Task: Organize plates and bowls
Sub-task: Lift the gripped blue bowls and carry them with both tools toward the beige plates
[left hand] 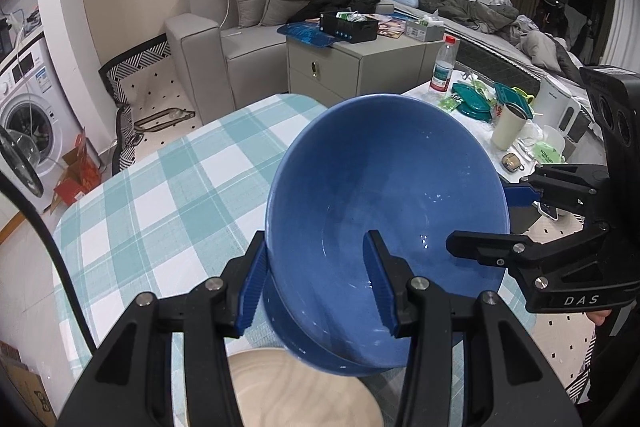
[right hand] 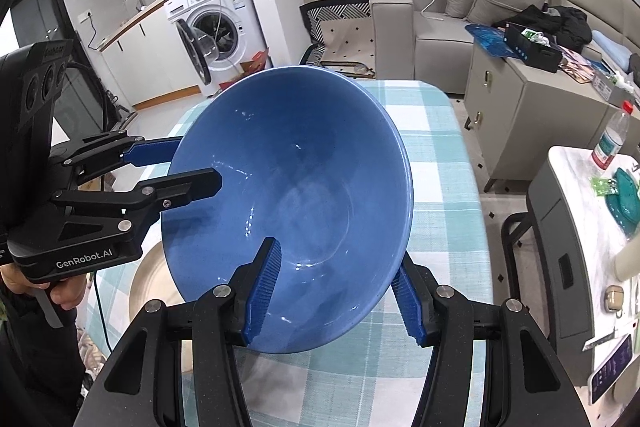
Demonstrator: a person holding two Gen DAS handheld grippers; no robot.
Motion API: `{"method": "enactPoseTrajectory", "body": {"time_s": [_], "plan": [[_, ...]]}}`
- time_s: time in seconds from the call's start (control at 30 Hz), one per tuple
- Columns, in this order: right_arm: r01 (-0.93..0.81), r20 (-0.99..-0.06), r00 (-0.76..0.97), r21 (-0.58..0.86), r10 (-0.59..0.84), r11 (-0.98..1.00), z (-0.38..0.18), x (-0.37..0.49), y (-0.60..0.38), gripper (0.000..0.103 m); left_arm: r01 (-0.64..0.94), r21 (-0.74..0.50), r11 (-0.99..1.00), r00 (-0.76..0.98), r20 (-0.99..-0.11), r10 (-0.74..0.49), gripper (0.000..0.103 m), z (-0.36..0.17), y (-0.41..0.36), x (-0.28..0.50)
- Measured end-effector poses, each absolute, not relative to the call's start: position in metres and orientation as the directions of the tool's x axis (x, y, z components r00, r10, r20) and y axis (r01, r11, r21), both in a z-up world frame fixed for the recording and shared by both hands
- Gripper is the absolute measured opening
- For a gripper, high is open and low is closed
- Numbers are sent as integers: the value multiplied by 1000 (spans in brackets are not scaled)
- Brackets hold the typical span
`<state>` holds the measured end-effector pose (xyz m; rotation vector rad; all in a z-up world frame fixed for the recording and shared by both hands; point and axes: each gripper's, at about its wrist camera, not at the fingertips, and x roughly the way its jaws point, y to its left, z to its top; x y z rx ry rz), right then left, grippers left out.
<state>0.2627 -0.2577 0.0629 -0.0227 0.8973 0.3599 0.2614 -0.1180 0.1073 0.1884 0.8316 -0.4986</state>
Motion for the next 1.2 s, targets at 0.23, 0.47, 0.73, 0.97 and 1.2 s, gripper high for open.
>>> {"method": "enactPoseTrajectory", "body": {"time_s": [0.23, 0.47, 0.73, 0.97, 1.2], "plan": [[-330, -785, 541, 132, 302, 935, 51, 268, -250, 56, 482, -32, 876, 553, -764, -332, 47, 97, -113, 262], [-342, -801, 515, 134, 305, 930, 39, 274, -245, 56, 470, -35, 882, 540, -779, -319, 47, 87, -108, 262], [-349, -820, 487, 133, 301, 928, 25, 281, -241, 56, 465, -41, 884, 522, -794, -311, 47, 75, -103, 265], [-349, -829, 473, 133, 297, 927, 18, 283, -239, 56, 466, -44, 884, 506, -807, -307, 47, 67, -103, 268], [-356, -840, 463, 116, 283, 927, 11, 282, -237, 56, 467, -42, 884, 491, -819, -298, 47, 59, -102, 270]]}}
